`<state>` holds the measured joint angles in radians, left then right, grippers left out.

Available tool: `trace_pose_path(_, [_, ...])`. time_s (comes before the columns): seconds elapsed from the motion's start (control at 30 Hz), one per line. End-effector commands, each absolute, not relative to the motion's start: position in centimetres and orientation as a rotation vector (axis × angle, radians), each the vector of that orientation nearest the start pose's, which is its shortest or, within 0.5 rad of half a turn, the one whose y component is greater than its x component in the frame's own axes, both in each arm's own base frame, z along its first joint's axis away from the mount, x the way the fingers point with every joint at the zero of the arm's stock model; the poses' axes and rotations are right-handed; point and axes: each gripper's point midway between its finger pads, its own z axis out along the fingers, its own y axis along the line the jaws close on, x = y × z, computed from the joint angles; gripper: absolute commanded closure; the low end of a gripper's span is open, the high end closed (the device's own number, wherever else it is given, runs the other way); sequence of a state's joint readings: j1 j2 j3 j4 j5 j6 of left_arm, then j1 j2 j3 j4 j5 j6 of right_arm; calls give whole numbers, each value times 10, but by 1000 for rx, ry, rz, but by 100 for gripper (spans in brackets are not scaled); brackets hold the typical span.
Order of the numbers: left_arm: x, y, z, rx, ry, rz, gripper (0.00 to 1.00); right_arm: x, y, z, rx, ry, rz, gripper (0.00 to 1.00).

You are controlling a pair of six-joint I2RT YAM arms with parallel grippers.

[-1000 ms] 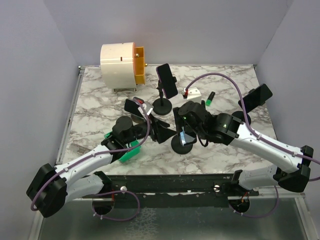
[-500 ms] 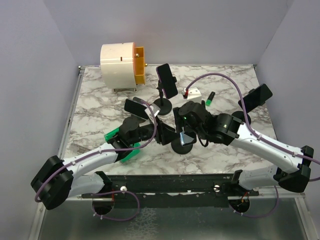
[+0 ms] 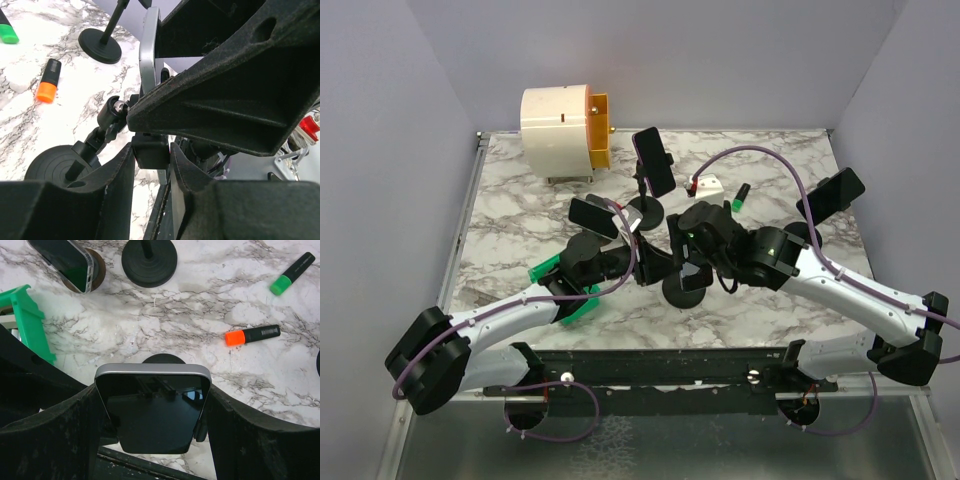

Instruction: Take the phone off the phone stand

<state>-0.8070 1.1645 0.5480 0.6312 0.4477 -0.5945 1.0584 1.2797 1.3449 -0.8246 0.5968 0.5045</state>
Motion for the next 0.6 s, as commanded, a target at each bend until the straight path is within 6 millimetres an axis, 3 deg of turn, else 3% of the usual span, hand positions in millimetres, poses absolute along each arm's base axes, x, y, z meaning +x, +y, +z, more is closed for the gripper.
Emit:
trace_pose_path(0.0, [186, -340, 243, 594, 1603, -1430, 76, 228, 244, 254, -318, 2180, 204, 59])
trace_pose_path(0.1, [185, -339, 243, 597, 1597, -1430, 85, 226, 245, 254, -324, 2185, 214, 55])
trace_pose_path(0.27, [185, -339, 243, 596, 1592, -1428, 98, 220, 245, 257, -338, 2190, 251, 19])
trace_pose_path(0.33, [185, -338, 242, 591, 1590, -1425, 100, 219, 241, 260, -336, 2190, 249, 11])
trace_pose_path(0.43, [187, -338, 241, 583, 1595, -1422, 100, 216, 236, 265, -334, 2192, 240, 3])
trace_pose_path(0.57, [187, -337, 241, 568, 1602, -1424, 100, 213, 226, 269, -338, 2193, 223, 0])
